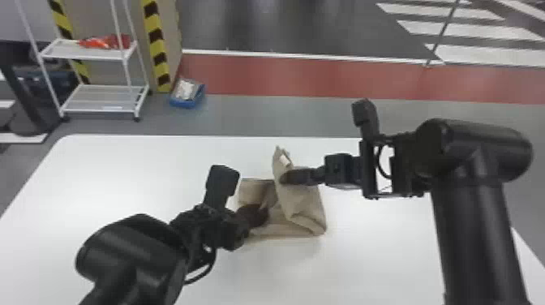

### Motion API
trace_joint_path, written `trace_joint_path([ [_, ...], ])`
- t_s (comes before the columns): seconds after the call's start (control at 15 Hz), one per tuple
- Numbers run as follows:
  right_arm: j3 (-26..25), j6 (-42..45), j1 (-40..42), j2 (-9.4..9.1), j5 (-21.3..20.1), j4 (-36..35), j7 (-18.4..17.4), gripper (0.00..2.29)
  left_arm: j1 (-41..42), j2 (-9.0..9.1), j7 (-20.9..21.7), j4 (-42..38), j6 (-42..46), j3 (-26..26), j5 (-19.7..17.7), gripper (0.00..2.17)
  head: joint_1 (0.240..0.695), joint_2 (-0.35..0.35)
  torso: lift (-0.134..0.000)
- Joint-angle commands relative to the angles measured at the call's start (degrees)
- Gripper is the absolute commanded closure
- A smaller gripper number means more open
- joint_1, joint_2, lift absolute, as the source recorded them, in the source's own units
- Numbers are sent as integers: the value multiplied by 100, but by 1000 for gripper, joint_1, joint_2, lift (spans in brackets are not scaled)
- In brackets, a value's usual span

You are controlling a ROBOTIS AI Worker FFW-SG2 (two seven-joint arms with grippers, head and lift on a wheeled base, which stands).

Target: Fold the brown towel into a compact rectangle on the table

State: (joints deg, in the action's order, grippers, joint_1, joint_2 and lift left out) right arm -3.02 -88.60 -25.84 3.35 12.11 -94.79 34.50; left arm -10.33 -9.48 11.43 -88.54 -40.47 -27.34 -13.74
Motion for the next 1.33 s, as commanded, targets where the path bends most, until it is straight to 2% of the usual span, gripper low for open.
trace_joint_path([
  [0.0, 135, 74, -79, -1, -86, 206, -5, 1210, -4, 7, 0, 21, 43, -26, 3, 2003, 695, -102, -124],
  [0.2, 337, 303, -114, -18, -113, 391, -49, 1210, -4, 7, 0, 21, 61, -8, -6, 2003, 695, -99, -124],
  [0.4, 460, 461, -158, -150, -174, 532, -58, 1099, -4, 7, 18, 30, 96, -8, -6, 2003, 695, -89, -124],
  [0.47, 486, 479, -158, -176, -174, 540, -67, 934, -4, 7, 26, 30, 96, 1, -6, 2003, 695, -84, -124],
  [0.53, 486, 549, -149, -185, -165, 549, -67, 485, -4, 7, 44, 30, 114, 9, -6, 2003, 695, -80, -124],
  [0.6, 486, 637, -141, -185, -113, 549, -58, 164, -4, 7, 44, 30, 114, 9, -6, 2003, 695, -71, -124],
  [0.67, 477, 619, -114, -185, -69, 540, -58, 60, -4, 7, 44, 39, 131, 9, -6, 2003, 695, -68, -124],
  [0.87, 354, 689, 79, -176, 248, 365, 39, 63, 5, 7, 53, 47, 149, 18, -6, 2003, 695, -61, -124],
  [1.0, 170, 689, 308, -168, 362, -31, 56, 63, 5, -1, 53, 47, 149, 18, -6, 2003, 695, -55, -124],
  [1.13, -76, 619, 562, -89, 582, -382, 48, 66, 57, -10, 53, 21, 166, 80, -24, 2000, 695, -56, -124],
  [1.27, -410, 531, 826, 78, 766, -734, 48, 66, 154, -54, 167, -181, 237, 159, -50, 1983, 695, -64, -124],
])
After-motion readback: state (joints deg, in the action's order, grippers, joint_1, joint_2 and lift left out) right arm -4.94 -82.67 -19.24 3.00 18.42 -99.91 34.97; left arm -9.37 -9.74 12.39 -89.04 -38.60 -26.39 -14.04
